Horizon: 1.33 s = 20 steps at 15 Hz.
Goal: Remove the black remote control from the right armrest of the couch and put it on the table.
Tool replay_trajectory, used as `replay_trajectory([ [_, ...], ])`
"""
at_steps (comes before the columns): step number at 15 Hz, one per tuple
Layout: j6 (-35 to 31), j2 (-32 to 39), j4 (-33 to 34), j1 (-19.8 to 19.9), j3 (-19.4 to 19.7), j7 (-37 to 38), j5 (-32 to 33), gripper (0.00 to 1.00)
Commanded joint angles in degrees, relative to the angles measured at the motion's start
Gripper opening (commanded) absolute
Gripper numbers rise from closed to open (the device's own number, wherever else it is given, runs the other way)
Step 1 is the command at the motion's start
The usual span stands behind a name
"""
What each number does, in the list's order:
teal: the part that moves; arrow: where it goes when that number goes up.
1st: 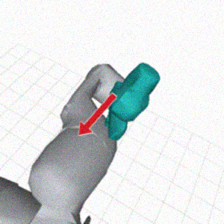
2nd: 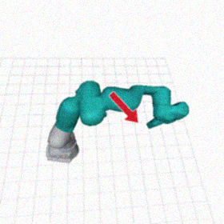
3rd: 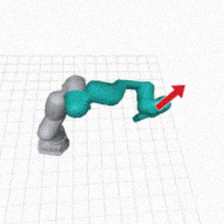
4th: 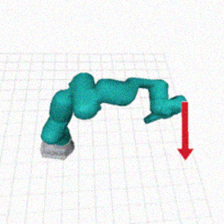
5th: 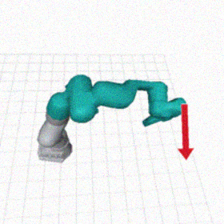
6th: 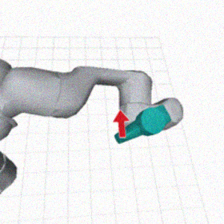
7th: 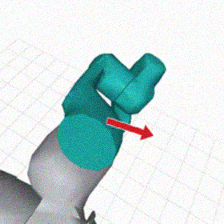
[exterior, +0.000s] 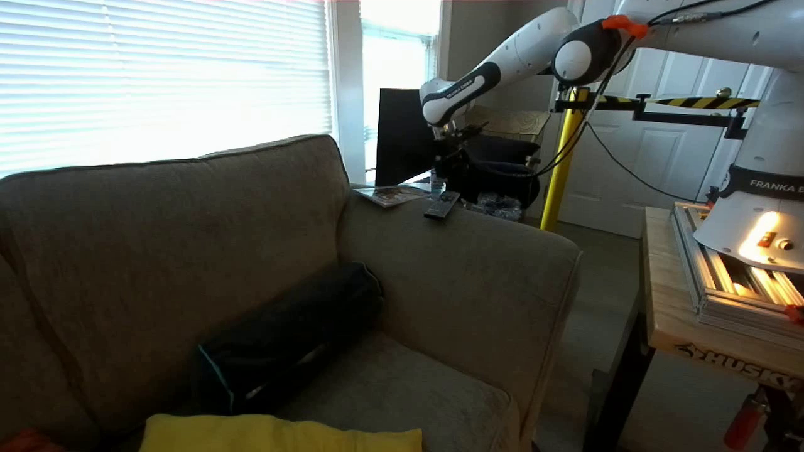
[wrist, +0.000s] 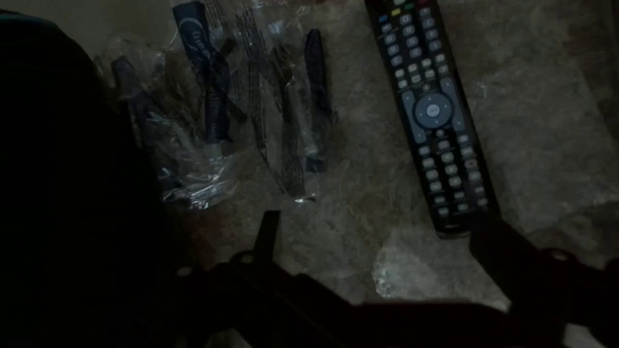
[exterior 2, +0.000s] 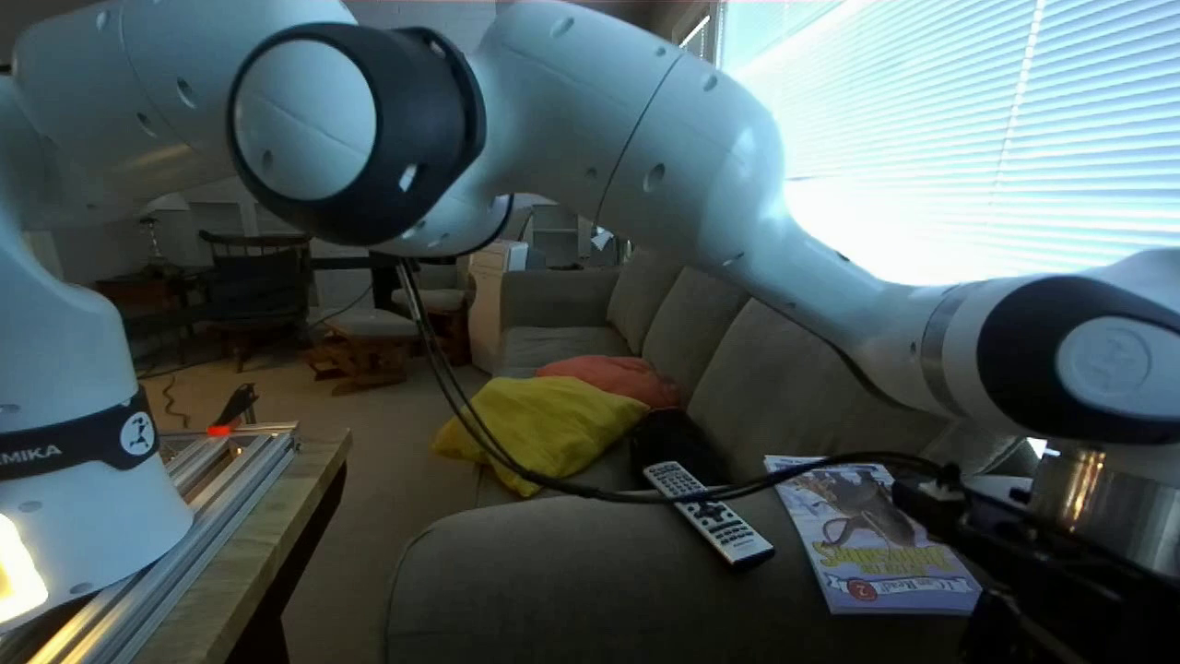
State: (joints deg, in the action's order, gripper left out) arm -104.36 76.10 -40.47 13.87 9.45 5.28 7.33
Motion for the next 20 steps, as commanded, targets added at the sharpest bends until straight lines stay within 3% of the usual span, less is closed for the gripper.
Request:
replay_trajectory([
  [1,-0.8,-9.5,-10.2,0.1,-1.1,6.6,-3.1,1.0],
  [5,-2.7,-18.7,-19.5,0.4,-3.0,7.4,-6.2,1.0],
  [13,-8.1,-38.2,-36.5,-0.6,-6.0,-2.4,-5.0,1.0],
  [20,-5.9,-57.6,-51.7,-5.4,-5.6,-3.0,-6.3,1.0],
])
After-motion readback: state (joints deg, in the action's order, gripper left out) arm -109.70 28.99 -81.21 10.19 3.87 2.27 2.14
